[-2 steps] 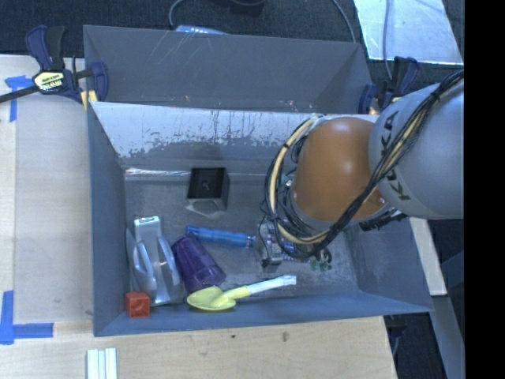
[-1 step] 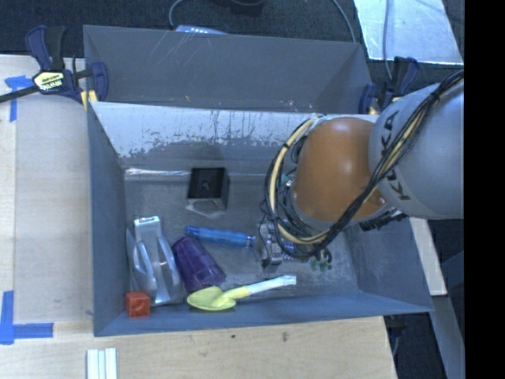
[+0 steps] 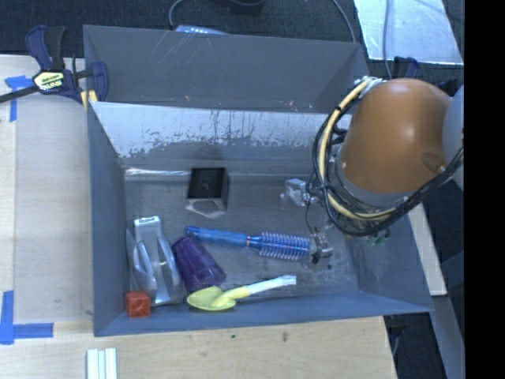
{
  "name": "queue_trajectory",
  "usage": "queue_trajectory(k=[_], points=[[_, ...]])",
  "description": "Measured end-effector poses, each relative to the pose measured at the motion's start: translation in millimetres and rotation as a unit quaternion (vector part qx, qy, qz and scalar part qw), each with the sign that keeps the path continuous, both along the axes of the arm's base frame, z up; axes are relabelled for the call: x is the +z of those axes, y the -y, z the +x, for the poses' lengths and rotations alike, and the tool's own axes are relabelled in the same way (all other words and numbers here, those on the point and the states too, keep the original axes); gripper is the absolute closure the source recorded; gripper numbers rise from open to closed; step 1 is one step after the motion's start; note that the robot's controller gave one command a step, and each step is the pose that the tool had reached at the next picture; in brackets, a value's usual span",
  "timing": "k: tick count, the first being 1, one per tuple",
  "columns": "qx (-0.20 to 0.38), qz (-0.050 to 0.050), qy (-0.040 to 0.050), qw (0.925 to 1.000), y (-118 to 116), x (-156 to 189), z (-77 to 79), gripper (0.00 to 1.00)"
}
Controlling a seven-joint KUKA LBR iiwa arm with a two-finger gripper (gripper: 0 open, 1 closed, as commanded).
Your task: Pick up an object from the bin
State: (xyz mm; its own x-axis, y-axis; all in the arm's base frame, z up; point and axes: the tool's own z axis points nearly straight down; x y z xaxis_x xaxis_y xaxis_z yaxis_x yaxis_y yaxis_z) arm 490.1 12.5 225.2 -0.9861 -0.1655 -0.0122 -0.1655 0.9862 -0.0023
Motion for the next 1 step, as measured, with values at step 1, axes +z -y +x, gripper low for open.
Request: queue_trajectory(k=[1], points=[[0.001, 0.000, -0.0033, 1.0000, -1.4, -3.2, -0.9, 0.00]])
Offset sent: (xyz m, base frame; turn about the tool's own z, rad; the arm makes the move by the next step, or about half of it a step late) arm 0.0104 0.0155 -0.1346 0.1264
